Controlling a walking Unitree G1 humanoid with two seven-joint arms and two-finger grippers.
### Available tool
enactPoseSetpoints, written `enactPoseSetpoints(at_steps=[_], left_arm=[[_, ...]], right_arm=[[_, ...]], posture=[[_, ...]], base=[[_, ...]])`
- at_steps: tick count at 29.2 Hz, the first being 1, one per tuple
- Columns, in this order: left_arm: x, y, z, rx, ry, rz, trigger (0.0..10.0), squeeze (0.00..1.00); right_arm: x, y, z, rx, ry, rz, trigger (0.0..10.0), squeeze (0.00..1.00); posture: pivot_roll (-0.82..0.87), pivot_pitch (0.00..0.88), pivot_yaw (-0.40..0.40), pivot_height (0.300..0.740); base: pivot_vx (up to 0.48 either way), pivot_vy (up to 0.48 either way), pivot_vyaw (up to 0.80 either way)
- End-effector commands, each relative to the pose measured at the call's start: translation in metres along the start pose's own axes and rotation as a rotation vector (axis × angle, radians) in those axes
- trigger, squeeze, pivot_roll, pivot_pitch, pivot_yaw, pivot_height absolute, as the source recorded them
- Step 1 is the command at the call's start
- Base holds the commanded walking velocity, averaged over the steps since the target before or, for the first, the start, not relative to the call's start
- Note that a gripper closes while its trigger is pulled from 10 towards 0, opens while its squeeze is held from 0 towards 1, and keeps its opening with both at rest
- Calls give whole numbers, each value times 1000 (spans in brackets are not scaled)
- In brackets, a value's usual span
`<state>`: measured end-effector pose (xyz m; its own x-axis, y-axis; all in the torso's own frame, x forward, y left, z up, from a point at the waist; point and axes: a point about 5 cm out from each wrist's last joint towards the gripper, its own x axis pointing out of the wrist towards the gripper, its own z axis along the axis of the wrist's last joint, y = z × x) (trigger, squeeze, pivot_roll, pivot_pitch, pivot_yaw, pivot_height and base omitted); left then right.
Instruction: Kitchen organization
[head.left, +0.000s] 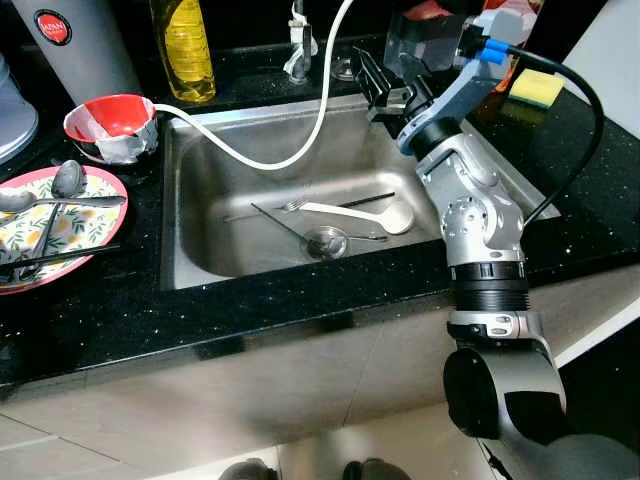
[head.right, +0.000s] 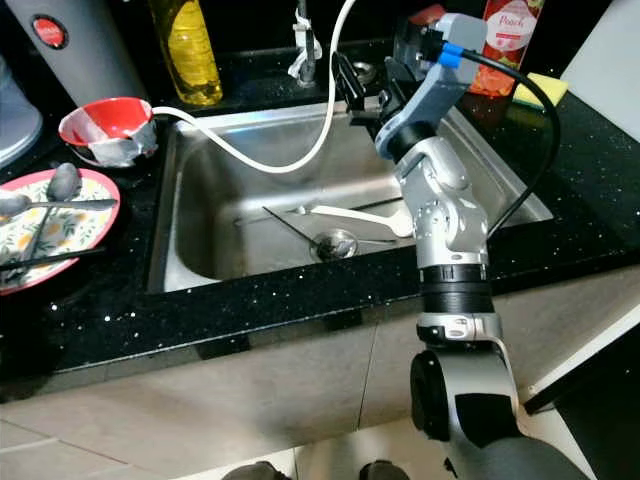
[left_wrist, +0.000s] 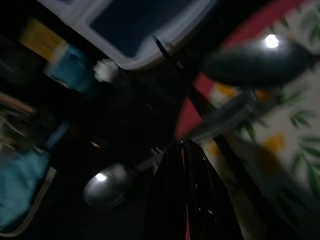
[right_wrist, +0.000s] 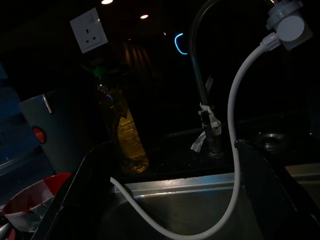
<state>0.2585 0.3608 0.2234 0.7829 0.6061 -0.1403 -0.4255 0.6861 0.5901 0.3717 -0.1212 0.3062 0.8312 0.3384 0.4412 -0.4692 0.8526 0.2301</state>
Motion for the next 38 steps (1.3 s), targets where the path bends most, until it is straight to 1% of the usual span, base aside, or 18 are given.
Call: enactPoseSetpoints(at_steps=[1,2,4,6,8,9,10,12,14,15,16,17,20,21,24,25,34,38], left_arm=[[0,6,8,68,-73,68,10000,0],[0,7,14,93,-111,95,10000,0],[-1,6,20,105,-137,102,10000,0],[-4,-1,25,99,-156,49,10000,0],[-4,-1,25,99,-156,49,10000,0],[-6,-4,26,93,-166,22,10000,122],[-7,-8,31,68,-173,-20,10000,1000],[-7,-8,31,68,-173,-20,10000,1000],[-2,-20,35,47,-133,-115,10000,1000],[-2,-20,35,47,-133,-115,10000,1000],[11,-30,27,67,-72,-162,10000,1000],[16,-32,24,70,-56,-162,10000,1000],[16,-32,24,70,-56,-162,10000,1000],[28,-34,20,80,-28,-147,10000,1000],[34,-37,17,89,-6,-150,10000,1000],[36,-36,14,103,9,-142,10000,0],[40,-21,8,199,53,-78,10000,0],[35,-5,-2,296,67,-3,10000,0]], right_arm=[[3,3,1,-1,-4,15,10000,0],[3,3,1,-1,-4,15,10000,0],[3,3,2,-2,-6,15,10000,0],[3,3,2,-3,-8,13,10000,0],[3,3,2,-3,-8,13,10000,0],[3,3,2,-3,-9,12,10000,0],[3,2,3,-4,-10,11,10000,0],[3,2,3,-4,-10,11,10000,0],[4,2,3,-4,-9,10,10000,0],[4,2,3,-4,-9,10,10000,0],[4,3,3,-2,-8,11,10000,0],[5,3,2,-1,-8,13,10000,0],[5,3,2,-1,-8,13,10000,0],[5,4,3,-1,-7,14,10000,0],[5,4,4,-1,-7,14,10000,0],[4,4,5,-2,-7,12,10000,0],[-4,0,4,-6,4,-13,10000,0],[-7,-3,3,-6,7,-28,10000,0]], posture=[[192,36,32,740],[192,36,32,740],[190,34,33,740],[190,34,33,740],[190,34,33,740],[190,34,33,740],[184,33,35,740],[184,33,35,740],[192,39,31,740],[192,39,31,740],[192,39,31,740],[190,45,30,740],[190,45,30,740],[183,57,32,740],[180,64,34,740],[171,81,39,740],[161,116,63,740],[159,122,71,740]], base=[[0,0,0],[0,0,0],[0,0,0],[0,0,0],[0,0,0],[0,0,0],[0,0,0],[0,0,0],[0,0,0],[0,0,0],[0,0,0],[0,0,0],[0,0,0],[0,0,0],[0,0,0],[0,0,0],[0,0,0],[0,0,0]])
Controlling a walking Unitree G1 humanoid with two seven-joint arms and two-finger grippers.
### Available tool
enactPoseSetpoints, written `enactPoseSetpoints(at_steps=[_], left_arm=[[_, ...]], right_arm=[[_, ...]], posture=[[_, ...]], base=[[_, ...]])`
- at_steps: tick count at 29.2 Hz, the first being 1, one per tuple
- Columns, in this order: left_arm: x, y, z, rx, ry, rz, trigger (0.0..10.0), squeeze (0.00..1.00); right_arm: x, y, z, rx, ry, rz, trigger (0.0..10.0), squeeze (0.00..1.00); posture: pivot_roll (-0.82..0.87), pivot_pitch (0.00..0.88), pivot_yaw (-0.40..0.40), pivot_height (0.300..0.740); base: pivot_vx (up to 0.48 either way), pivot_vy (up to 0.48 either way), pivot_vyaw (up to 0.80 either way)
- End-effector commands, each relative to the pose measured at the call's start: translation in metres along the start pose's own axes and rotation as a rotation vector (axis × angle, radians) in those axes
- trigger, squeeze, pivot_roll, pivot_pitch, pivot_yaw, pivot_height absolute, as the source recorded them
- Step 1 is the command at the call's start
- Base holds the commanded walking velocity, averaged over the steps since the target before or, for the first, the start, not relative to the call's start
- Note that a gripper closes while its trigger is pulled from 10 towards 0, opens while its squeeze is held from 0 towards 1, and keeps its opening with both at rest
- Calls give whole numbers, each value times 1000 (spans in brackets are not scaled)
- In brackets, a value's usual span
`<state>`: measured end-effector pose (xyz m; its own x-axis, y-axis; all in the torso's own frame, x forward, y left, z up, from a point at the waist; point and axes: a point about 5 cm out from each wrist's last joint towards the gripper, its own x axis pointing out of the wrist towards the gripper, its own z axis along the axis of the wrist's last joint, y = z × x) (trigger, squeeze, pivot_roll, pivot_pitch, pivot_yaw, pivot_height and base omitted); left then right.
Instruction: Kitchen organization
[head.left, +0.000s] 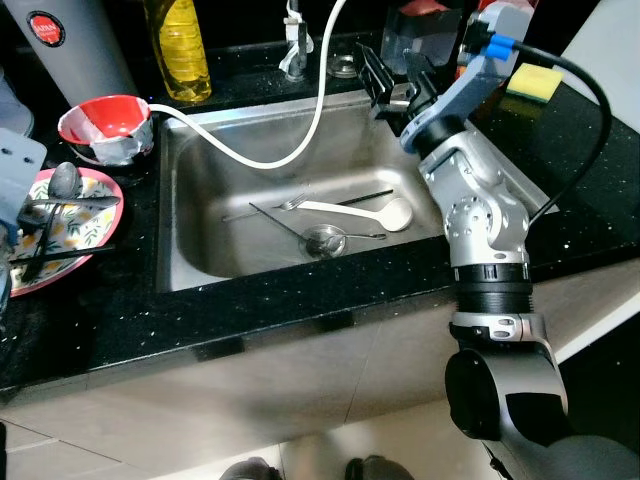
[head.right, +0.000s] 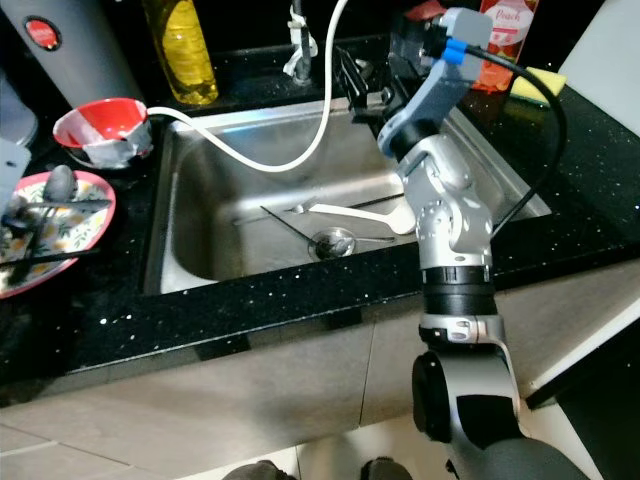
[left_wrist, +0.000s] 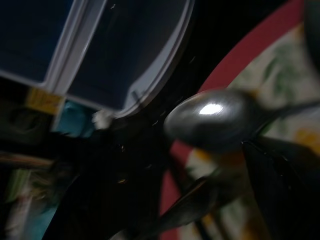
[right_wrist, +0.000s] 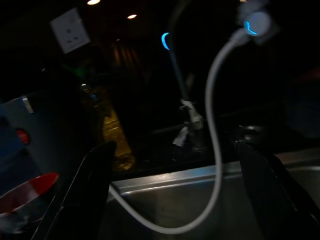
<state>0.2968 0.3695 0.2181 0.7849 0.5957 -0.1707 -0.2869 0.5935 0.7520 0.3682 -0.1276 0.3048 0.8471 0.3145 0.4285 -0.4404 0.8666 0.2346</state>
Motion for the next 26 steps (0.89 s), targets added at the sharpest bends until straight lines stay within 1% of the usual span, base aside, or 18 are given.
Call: enactPoseSetpoints(at_steps=[1,2,3,4,6,7,9,10,12,13,14,16,17,18,21,26], left_arm=[[-1,6,-13,64,54,20,10000,0],[-3,6,-18,113,63,34,9608,0],[-3,6,-18,113,63,34,9608,0],[-5,6,-22,143,68,44,8706,0],[-5,6,-22,143,68,44,8706,0],[-8,2,-31,168,86,45,2392,0],[-8,2,-31,168,86,45,2392,0],[-8,1,-34,169,96,43,314,0],[-8,1,-34,169,96,43,314,0],[-8,-1,-40,162,115,39,0,0],[-8,-1,-40,162,115,39,0,0],[-6,-6,-54,128,158,20,0,0],[-6,-6,-54,128,158,20,0,0],[-6,-10,-58,110,168,7,0,0],[-7,-14,-58,103,160,-4,0,0],[-6,-14,-52,95,134,5,0,0]], right_arm=[[-2,1,1,4,0,3,10000,0],[-2,1,0,4,1,2,10000,0],[-2,1,0,4,1,2,10000,0],[-1,1,0,5,3,2,10000,0],[-1,1,0,5,3,2,10000,0],[0,3,-1,10,7,10,10000,0],[0,3,-1,10,7,10,10000,0],[1,4,-1,12,9,14,10000,0],[1,4,-1,12,9,14,10000,0],[2,5,-1,13,11,19,10000,0],[2,5,-1,13,11,19,10000,0],[3,6,0,10,11,22,10000,0],[3,6,0,10,11,22,10000,0],[2,6,1,7,10,19,10000,0],[1,3,3,-2,8,10,10000,0],[0,3,4,-4,5,9,10000,0]], posture=[[159,122,71,740],[159,122,71,740],[159,122,71,740],[171,119,64,740],[171,119,64,740],[179,124,55,740],[179,124,55,740],[179,124,55,740],[179,124,55,740],[179,126,49,740],[179,126,49,740],[172,126,50,740],[172,126,50,740],[163,125,51,740],[159,124,52,740],[152,118,54,740]], base=[[0,0,0],[0,0,0],[0,0,0],[0,0,0],[0,0,0],[0,0,0],[0,0,0],[0,0,0],[0,0,0],[0,0,0],[0,0,0],[0,0,0],[0,0,0],[0,0,0],[0,0,0],[0,0,0]])
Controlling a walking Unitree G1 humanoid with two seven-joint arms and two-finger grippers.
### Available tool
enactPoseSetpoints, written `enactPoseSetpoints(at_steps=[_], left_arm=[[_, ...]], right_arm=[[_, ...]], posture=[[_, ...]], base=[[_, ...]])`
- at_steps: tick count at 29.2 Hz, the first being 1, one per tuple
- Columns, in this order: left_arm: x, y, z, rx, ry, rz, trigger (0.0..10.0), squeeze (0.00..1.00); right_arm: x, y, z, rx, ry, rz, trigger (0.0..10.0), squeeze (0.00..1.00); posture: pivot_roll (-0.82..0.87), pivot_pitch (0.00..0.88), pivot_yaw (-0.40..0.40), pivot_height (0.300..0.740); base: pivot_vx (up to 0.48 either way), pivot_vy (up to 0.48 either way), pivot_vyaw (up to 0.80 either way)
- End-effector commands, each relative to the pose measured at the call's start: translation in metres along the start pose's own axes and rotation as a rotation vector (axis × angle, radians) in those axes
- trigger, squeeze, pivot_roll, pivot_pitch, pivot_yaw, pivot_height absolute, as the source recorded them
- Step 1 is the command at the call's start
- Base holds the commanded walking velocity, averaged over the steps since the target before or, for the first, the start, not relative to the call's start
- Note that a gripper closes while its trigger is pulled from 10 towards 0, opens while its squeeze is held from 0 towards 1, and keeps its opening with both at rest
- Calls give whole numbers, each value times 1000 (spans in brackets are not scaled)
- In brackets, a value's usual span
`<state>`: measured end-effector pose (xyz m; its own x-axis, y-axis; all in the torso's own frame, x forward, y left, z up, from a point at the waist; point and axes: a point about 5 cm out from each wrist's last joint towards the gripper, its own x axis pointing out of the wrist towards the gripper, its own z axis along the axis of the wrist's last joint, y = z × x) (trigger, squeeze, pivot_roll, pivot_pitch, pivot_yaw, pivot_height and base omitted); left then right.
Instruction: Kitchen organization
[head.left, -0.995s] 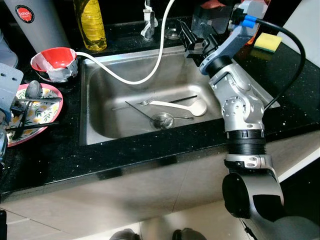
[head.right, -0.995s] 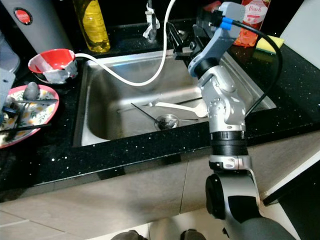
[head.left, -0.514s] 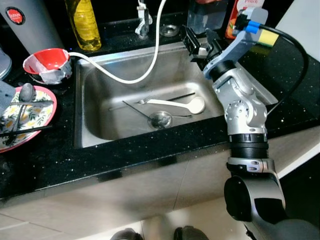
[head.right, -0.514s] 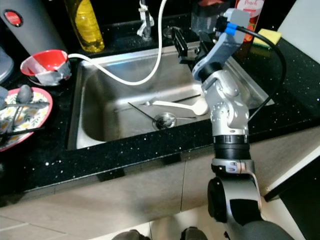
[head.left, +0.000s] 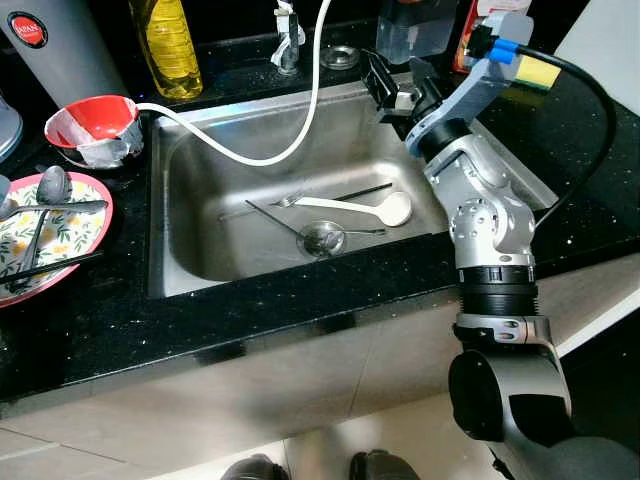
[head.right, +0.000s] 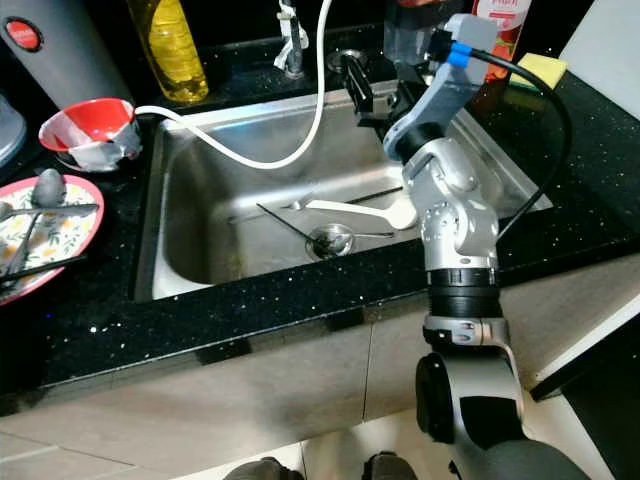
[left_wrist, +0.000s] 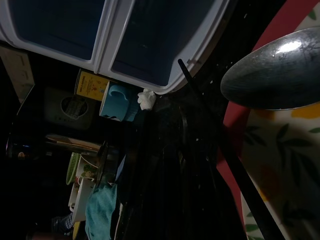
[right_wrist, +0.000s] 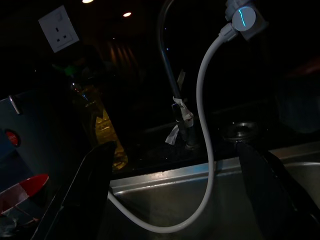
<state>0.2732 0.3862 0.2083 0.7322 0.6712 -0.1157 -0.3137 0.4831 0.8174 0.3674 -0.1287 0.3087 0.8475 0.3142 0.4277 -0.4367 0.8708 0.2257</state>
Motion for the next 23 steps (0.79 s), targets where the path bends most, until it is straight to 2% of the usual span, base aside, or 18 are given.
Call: enactPoseSetpoints(at_steps=[1,4,7,8,9,10,11,12,13,14,15,16,17,18,19,20,21,23], left_arm=[[0,-24,-19,16,77,-88,0,0],[1,-21,-15,18,56,-72,0,0],[1,-11,1,33,-34,-5,0,0],[0,-2,14,38,-102,65,1412,0],[-1,5,22,40,-148,114,1412,0],[-1,5,22,40,-148,114,1412,0],[-6,27,43,75,-254,273,10000,0],[-6,27,43,75,-254,273,10000,0],[-9,39,50,86,-288,353,10000,0],[-9,39,50,86,-288,353,10000,0],[-12,50,57,89,-320,434,10000,0],[-12,50,57,89,-320,434,10000,0],[-18,65,67,99,-363,534,10000,0],[-18,65,67,99,-363,534,10000,0],[-27,78,78,106,-425,631,10000,0],[-27,78,78,106,-425,631,10000,0],[-36,86,90,111,-493,690,10000,0],[-36,86,90,111,-493,690,10000,0]], right_arm=[[0,3,0,6,3,9,10000,0],[0,3,0,6,1,9,10000,0],[0,3,1,6,-1,9,10000,0],[1,3,1,6,-1,10,10000,0],[1,3,1,6,-1,11,10000,0],[1,3,1,6,-1,11,10000,0],[1,4,1,7,-3,14,10000,0],[1,4,1,7,-3,14,10000,0],[1,5,1,7,-4,16,10000,0],[1,5,1,7,-4,16,10000,0],[1,5,1,7,-4,17,10000,0],[1,5,1,7,-4,17,10000,0],[2,5,2,7,-5,17,10000,0],[2,5,2,7,-5,17,10000,0],[2,5,2,8,-7,16,10000,0],[2,5,2,8,-7,16,10000,0],[2,4,2,8,-8,15,10000,0],[2,4,2,8,-8,15,10000,0]], posture=[[150,115,55,740],[150,115,55,740],[150,109,55,740],[150,109,55,740],[150,109,55,740],[150,109,55,740],[150,101,54,740],[150,101,54,740],[150,101,54,740],[150,101,54,740],[150,94,54,740],[150,94,54,740],[150,94,54,740],[150,94,54,740],[151,88,58,740],[151,88,58,740],[152,89,59,740],[152,89,59,740]], base=[[0,0,0],[0,0,0],[0,0,0],[0,0,0],[0,0,0],[0,0,0],[0,0,0],[0,0,0],[0,0,0],[0,0,0],[0,0,0],[0,0,0],[0,0,0],[0,0,0],[0,0,0],[0,0,0],[0,0,0],[0,0,0]])
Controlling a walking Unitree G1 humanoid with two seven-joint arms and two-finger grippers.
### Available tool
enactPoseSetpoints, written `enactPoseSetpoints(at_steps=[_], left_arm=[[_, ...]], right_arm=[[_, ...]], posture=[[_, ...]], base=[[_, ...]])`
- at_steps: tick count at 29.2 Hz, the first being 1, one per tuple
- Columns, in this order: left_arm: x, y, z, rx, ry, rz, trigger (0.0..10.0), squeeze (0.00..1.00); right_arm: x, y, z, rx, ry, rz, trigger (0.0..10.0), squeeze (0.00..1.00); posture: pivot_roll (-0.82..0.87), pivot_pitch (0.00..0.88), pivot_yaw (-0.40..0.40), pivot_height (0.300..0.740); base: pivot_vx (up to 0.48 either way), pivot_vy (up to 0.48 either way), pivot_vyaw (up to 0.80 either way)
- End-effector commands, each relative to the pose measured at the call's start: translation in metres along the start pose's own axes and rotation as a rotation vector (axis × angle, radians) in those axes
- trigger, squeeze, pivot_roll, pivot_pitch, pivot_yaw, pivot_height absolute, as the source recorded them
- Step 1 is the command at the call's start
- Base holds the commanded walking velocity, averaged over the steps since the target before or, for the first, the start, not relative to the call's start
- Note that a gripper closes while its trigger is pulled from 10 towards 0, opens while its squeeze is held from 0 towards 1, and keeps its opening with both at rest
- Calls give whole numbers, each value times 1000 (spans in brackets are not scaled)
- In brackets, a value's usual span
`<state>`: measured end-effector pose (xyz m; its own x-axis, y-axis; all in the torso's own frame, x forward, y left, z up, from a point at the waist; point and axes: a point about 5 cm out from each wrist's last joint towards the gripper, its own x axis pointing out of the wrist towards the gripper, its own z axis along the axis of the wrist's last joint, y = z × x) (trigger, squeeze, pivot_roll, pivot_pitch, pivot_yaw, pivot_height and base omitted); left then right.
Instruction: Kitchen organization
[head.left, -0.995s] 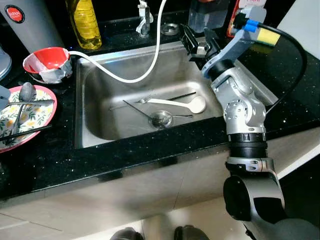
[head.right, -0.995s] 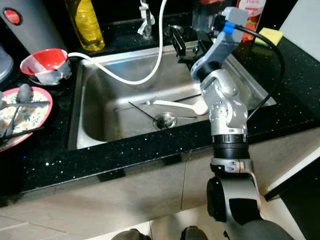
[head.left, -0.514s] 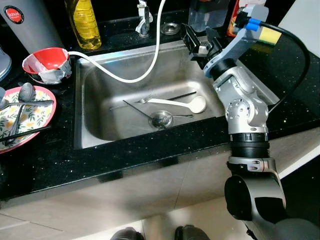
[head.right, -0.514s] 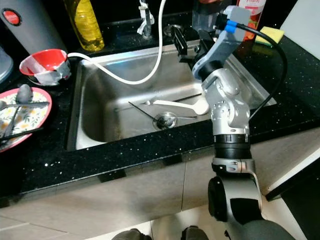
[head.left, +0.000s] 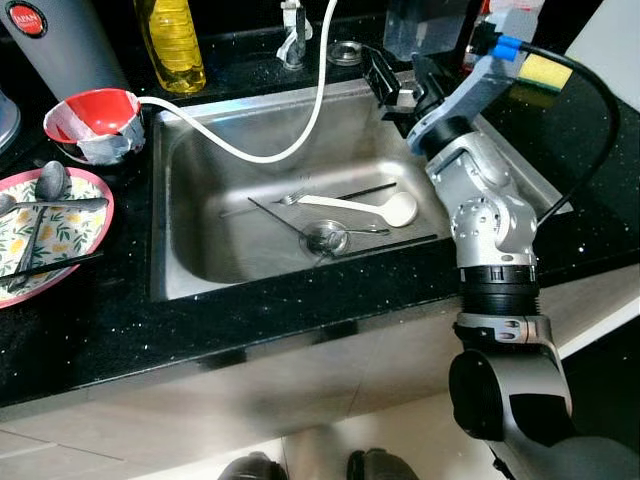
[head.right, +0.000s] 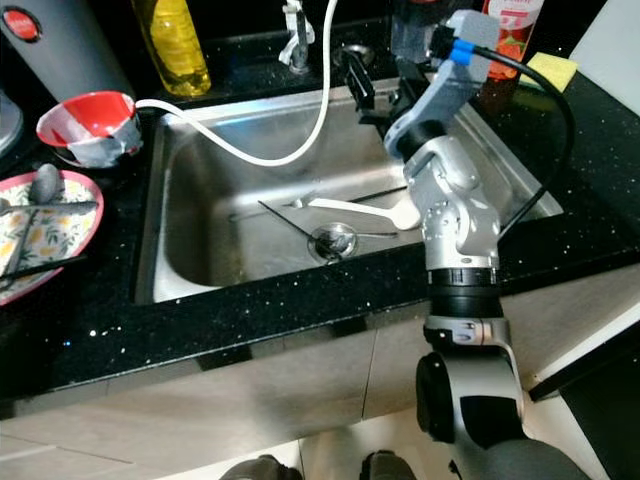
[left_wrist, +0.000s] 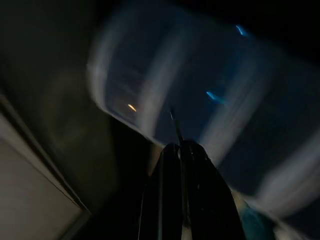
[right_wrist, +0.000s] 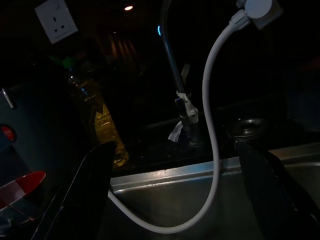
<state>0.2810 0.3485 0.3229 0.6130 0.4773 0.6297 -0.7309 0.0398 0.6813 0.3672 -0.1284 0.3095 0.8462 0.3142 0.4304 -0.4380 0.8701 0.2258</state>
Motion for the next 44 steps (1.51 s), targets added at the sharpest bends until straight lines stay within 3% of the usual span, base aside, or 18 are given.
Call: enactPoseSetpoints(at_steps=[1,3,6,8,9,13,15,19,22,23,24,25,29,32,33,34,40,44], left_arm=[[6,19,11,10,-82,75,10000,0],[-2,13,52,-291,-203,-39,10000,0],[-7,11,66,-398,-253,-89,10000,0],[-23,3,107,-665,-369,-268,10000,0],[-23,3,107,-665,-369,-268,10000,0],[-52,-2,153,-976,-461,-471,10000,0],[-82,-5,183,-1226,-493,-642,10000,0],[-110,-10,197,-1385,-503,-818,10000,0],[-114,-19,194,-1394,-444,-865,10000,0],[-115,-37,183,-1363,-323,-893,10000,165],[-115,-37,183,-1363,-323,-893,10000,165],[-115,-57,167,-1288,-177,-887,10000,1000],[-119,-78,143,-1092,-78,-851,10000,1000],[-120,-74,138,-1080,-75,-842,10000,1000],[-116,-71,138,-1078,-86,-830,10000,353],[-109,-67,135,-1039,-105,-801,10000,0],[-67,-65,109,-741,-113,-670,10000,0],[-60,-66,106,-729,-110,-702,10000,0]], right_arm=[[1,3,1,7,-7,12,10000,0],[1,2,2,5,-13,6,10000,0],[1,1,3,4,-15,4,10000,0],[2,0,3,2,-18,1,10000,0],[2,0,3,2,-18,1,10000,0],[2,-1,3,2,-19,-3,10000,0],[2,-1,3,2,-23,-6,10000,0],[3,-1,3,4,-27,-10,10000,0],[3,0,3,4,-27,-9,10000,0],[3,0,2,5,-26,-9,10000,0],[3,0,2,5,-26,-9,10000,0],[2,0,0,10,-22,-11,10000,0],[2,1,-4,16,-9,-7,10000,0],[4,4,-4,16,-7,6,10000,0],[4,4,-3,16,-11,7,10000,0],[4,3,-2,20,-14,1,10000,0],[4,7,-9,33,6,13,10000,0],[5,9,-9,32,5,20,10000,0]], posture=[[152,89,59,740],[147,78,61,740],[147,78,61,740],[146,76,60,740],[146,76,60,740],[146,70,61,740],[147,52,61,740],[149,55,59,740],[151,56,60,740],[154,50,60,740],[154,50,60,740],[162,53,50,740],[162,59,39,740],[158,59,52,740],[160,59,51,740],[163,61,47,740],[180,54,31,740],[184,51,38,740]], base=[[0,0,0],[0,0,0],[0,0,0],[0,0,0],[0,0,0],[0,0,0],[0,0,0],[0,0,0],[0,0,0],[0,0,0],[0,0,0],[0,0,0],[0,0,0],[0,0,0],[0,0,0],[0,0,0],[0,0,0],[0,0,0]])
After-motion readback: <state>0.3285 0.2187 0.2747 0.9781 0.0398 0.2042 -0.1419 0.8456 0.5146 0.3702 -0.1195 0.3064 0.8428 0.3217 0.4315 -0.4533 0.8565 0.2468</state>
